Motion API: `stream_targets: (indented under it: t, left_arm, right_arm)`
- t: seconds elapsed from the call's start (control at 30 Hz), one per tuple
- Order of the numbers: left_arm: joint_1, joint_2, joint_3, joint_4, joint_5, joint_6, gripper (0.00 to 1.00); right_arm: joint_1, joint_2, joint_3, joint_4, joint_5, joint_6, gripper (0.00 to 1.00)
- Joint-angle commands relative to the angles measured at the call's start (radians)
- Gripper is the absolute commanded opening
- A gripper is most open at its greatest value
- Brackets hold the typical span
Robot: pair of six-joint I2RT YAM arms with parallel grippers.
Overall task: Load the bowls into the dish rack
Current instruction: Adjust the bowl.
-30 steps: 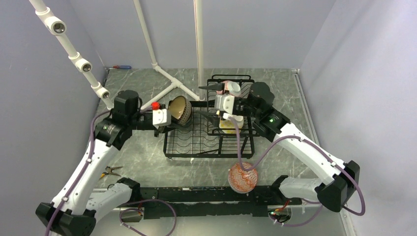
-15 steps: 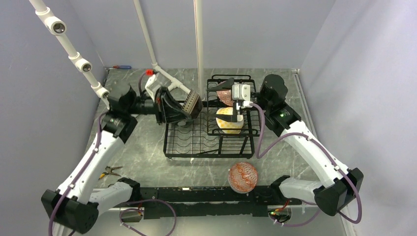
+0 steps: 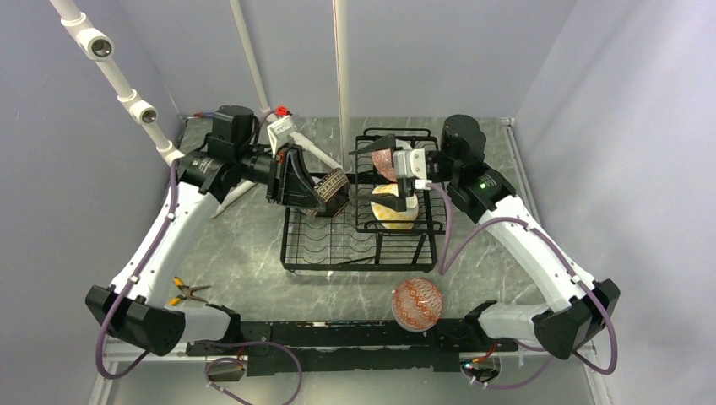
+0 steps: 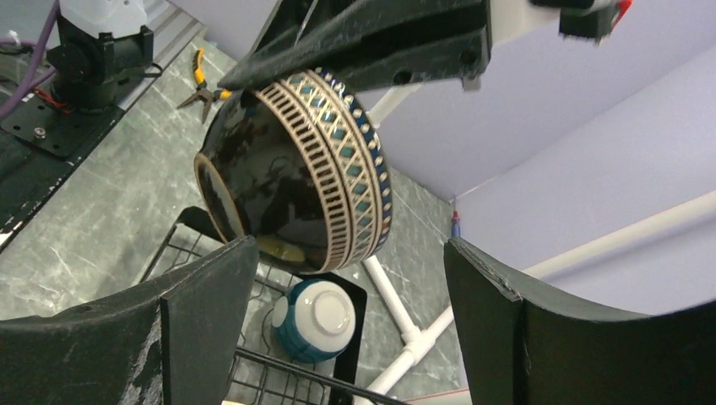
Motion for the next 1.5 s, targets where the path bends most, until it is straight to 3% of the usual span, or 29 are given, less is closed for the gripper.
stream_targets:
  t: [0.0, 0.2, 0.37, 0.6, 0.73, 0.97, 1.1, 1.47]
  left_arm:
    - [0.000, 0.004, 0.080, -0.127, 0.053, 0.127, 0.03]
    - [-0.001, 0.000, 0.080, -0.128, 0.029, 0.135, 0.03]
    - [-0.002, 0.009, 0.109, -0.288, -0.030, 0.377, 0.03]
    - [-0.001, -0.077, 0.026, -0.270, -0.116, 0.740, 0.03]
    - [-0.001, -0.094, 0.023, -0.295, -0.134, 0.984, 0.03]
    - [-0.017, 0.078, 0.248, -0.773, -0.208, 1.420, 0.03]
    - [-0.064, 0.043, 0.208, -0.688, -0.298, 1.352, 0.03]
    - [-0.088, 0.024, 0.251, -0.709, -0.259, 1.348, 0.03]
  right_arm:
    - [0.013, 0.048, 0.094, -0.048, -0.081, -0.054, 0.86]
    - [0.029, 0.152, 0.243, -0.334, -0.117, -0.199, 0.87]
    - [0.032, 0.178, 0.303, -0.500, -0.094, -0.318, 0.88]
    - [0.047, 0.114, 0.236, -0.440, -0.058, -0.329, 0.88]
    - [0.083, 0.068, 0.184, -0.372, 0.036, -0.340, 0.88]
    - [0.177, 0.032, 0.125, -0.294, 0.258, -0.435, 0.88]
    - [0.191, 0.021, 0.088, -0.240, 0.289, -0.481, 0.88]
    - [0.229, 0.128, 0.187, -0.464, 0.311, -0.680, 0.87]
